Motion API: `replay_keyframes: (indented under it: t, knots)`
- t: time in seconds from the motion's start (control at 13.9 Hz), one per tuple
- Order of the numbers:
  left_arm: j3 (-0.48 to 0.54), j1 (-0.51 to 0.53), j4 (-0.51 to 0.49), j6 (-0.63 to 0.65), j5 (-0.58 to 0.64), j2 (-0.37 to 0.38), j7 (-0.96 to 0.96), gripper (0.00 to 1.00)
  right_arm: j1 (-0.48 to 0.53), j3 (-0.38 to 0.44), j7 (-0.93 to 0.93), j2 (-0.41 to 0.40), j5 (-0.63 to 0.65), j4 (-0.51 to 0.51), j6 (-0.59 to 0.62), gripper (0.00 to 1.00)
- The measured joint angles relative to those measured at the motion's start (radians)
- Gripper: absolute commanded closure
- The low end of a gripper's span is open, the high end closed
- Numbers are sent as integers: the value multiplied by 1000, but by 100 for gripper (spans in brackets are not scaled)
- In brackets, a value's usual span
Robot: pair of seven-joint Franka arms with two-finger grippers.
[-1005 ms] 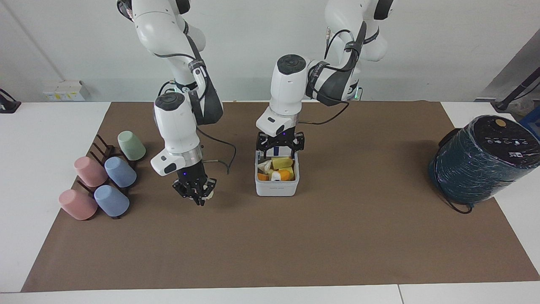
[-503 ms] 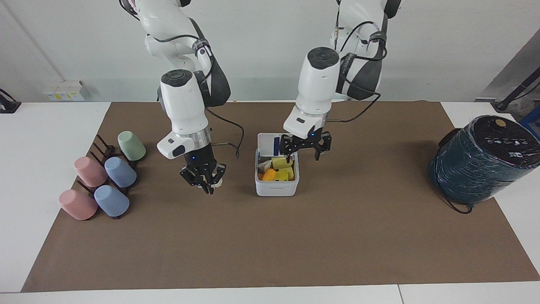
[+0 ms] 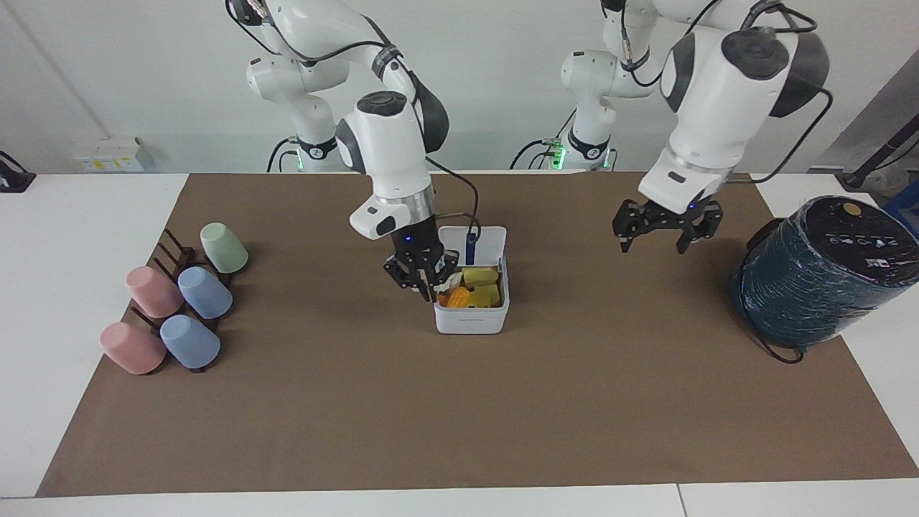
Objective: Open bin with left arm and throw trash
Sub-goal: 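Release the second paper into the bin while the left gripper withdraws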
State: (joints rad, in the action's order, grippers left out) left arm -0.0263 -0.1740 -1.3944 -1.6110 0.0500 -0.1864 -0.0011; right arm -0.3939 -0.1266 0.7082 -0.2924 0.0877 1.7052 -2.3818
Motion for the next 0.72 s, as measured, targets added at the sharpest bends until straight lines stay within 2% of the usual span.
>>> replay_keyframes:
  t: [0.22,0.29,0.36,0.43,0.72]
  knots:
    - [1,48,-28,31,-1,50,77,0,-62,0,74,-24,16,0,-16,100]
    - [-2,48,-40,30,-1,54,77,0,-67,0,79,-32,21,0,-24,77]
    - [-6,47,-49,25,-1,55,77,0,-67,0,79,-36,21,0,-27,22]
    - [-10,47,-60,9,-1,55,77,0,-67,2,79,-38,21,0,-27,18]
    - [-14,45,-142,-108,-1,74,76,0,-66,5,97,-39,21,-1,-27,14]
